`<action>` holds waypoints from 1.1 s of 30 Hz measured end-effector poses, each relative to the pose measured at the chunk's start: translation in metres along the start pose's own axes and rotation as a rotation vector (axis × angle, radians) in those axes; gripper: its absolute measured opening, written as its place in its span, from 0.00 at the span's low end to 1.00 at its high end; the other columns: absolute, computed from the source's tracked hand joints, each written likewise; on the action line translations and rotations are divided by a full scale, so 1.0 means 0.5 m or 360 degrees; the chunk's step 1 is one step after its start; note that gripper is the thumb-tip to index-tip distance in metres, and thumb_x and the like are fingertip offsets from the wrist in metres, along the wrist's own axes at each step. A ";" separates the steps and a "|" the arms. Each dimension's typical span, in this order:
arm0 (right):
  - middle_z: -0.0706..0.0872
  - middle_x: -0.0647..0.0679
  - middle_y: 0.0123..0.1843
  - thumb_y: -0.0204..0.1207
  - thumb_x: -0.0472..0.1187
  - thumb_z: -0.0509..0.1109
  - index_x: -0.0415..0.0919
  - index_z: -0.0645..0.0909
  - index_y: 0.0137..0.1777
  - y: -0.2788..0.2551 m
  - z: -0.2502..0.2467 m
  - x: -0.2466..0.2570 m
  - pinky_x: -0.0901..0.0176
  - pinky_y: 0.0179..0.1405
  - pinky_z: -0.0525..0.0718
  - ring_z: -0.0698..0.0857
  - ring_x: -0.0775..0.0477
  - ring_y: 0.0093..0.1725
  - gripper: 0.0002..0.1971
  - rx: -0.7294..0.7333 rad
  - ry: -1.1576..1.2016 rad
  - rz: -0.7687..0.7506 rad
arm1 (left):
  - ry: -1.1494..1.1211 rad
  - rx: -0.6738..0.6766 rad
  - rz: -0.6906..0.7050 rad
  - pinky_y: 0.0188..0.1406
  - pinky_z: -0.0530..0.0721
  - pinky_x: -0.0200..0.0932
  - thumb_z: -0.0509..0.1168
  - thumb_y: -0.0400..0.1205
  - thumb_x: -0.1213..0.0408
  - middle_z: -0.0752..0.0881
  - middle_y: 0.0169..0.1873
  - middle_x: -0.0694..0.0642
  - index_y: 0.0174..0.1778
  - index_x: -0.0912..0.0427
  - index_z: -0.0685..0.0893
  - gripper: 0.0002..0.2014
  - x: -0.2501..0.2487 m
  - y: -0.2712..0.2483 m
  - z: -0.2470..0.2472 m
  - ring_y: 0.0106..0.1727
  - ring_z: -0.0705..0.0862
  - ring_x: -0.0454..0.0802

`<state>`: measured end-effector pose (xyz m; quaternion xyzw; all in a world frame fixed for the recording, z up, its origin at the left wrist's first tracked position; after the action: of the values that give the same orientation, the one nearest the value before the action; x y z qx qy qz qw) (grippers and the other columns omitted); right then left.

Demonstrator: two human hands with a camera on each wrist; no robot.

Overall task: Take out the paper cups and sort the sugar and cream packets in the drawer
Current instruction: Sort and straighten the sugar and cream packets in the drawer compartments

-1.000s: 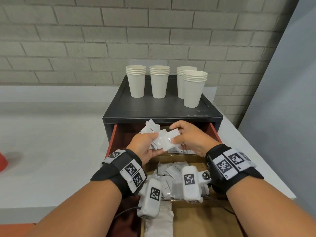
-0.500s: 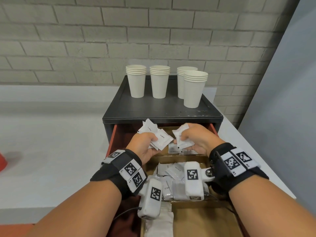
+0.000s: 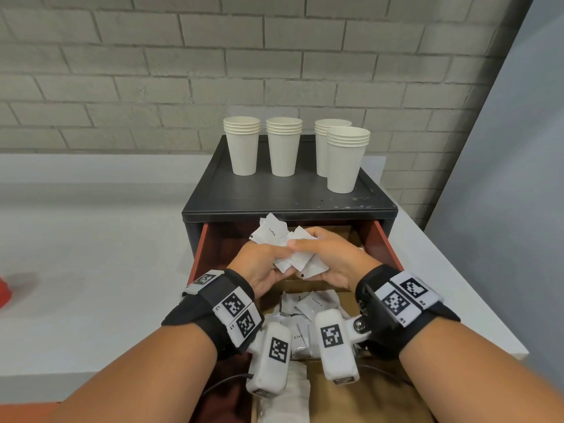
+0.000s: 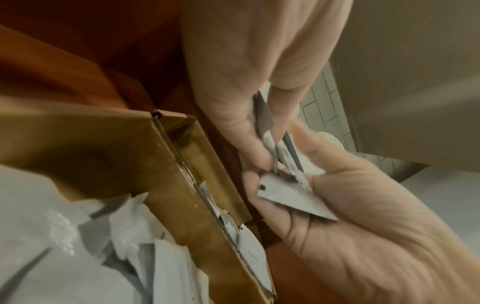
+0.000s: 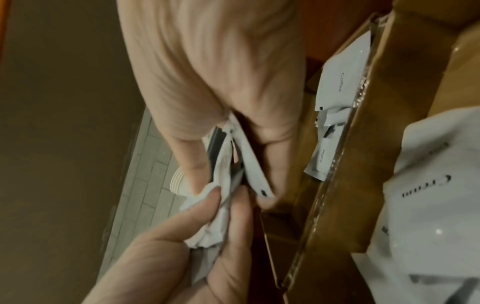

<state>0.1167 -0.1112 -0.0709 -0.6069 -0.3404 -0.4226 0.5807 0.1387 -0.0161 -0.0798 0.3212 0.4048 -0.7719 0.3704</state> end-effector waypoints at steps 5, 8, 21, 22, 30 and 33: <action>0.84 0.39 0.57 0.74 0.31 0.72 0.43 0.77 0.57 0.011 -0.034 0.012 0.47 0.50 0.87 0.86 0.40 0.55 0.14 -0.0211 -0.0131 -0.0123 | -0.0048 -0.0080 -0.0073 0.38 0.85 0.53 0.58 0.81 0.82 0.78 0.64 0.64 0.66 0.57 0.72 0.22 0.003 -0.006 -0.001 0.49 0.83 0.60; 0.84 0.39 0.57 0.74 0.24 0.69 0.42 0.78 0.56 0.009 -0.054 0.017 0.48 0.47 0.87 0.86 0.42 0.52 0.15 -0.0274 -0.0129 -0.0113 | -0.0161 -0.0176 -0.0110 0.43 0.84 0.58 0.56 0.81 0.82 0.73 0.72 0.64 0.75 0.55 0.67 0.27 0.003 -0.008 -0.008 0.63 0.80 0.65; 0.84 0.43 0.47 0.75 0.18 0.60 0.43 0.76 0.58 0.006 -0.057 0.029 0.52 0.49 0.87 0.86 0.44 0.50 0.21 -0.0335 -0.0166 -0.0153 | 0.0165 -0.0121 -0.0096 0.50 0.83 0.55 0.57 0.81 0.84 0.73 0.73 0.64 0.78 0.57 0.66 0.30 0.010 0.002 -0.009 0.69 0.77 0.65; 0.83 0.43 0.44 0.75 0.18 0.59 0.42 0.77 0.58 0.004 -0.065 0.032 0.52 0.50 0.87 0.85 0.46 0.46 0.20 -0.0376 -0.0177 -0.0156 | 0.0172 -0.0127 -0.0078 0.50 0.82 0.54 0.56 0.81 0.84 0.73 0.73 0.64 0.78 0.58 0.66 0.30 0.008 0.003 -0.011 0.69 0.77 0.65; 0.86 0.44 0.45 0.74 0.37 0.72 0.44 0.83 0.48 -0.007 -0.033 0.036 0.57 0.37 0.83 0.82 0.52 0.31 0.04 -0.0226 -0.0718 -0.0168 | 0.0134 -0.0038 -0.0030 0.46 0.84 0.55 0.56 0.81 0.84 0.76 0.67 0.64 0.76 0.58 0.66 0.29 0.003 0.006 -0.004 0.55 0.82 0.60; 0.86 0.46 0.44 0.73 0.34 0.74 0.43 0.83 0.49 -0.002 -0.031 0.036 0.65 0.30 0.80 0.81 0.53 0.30 0.07 -0.0223 -0.0766 -0.0229 | 0.0089 -0.0033 -0.0062 0.45 0.85 0.56 0.56 0.80 0.82 0.78 0.65 0.65 0.77 0.58 0.66 0.29 0.006 0.011 -0.009 0.55 0.82 0.62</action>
<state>0.1216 -0.1277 -0.0545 -0.7030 -0.4811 -0.3288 0.4078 0.1428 -0.0153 -0.0865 0.3309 0.4291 -0.7654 0.3471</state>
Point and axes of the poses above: each hand's wrist, its own y-axis towards the middle knuckle, its own z-axis out of the palm, x = y × z, the point moved 10 cm from there along y, towards the middle knuckle
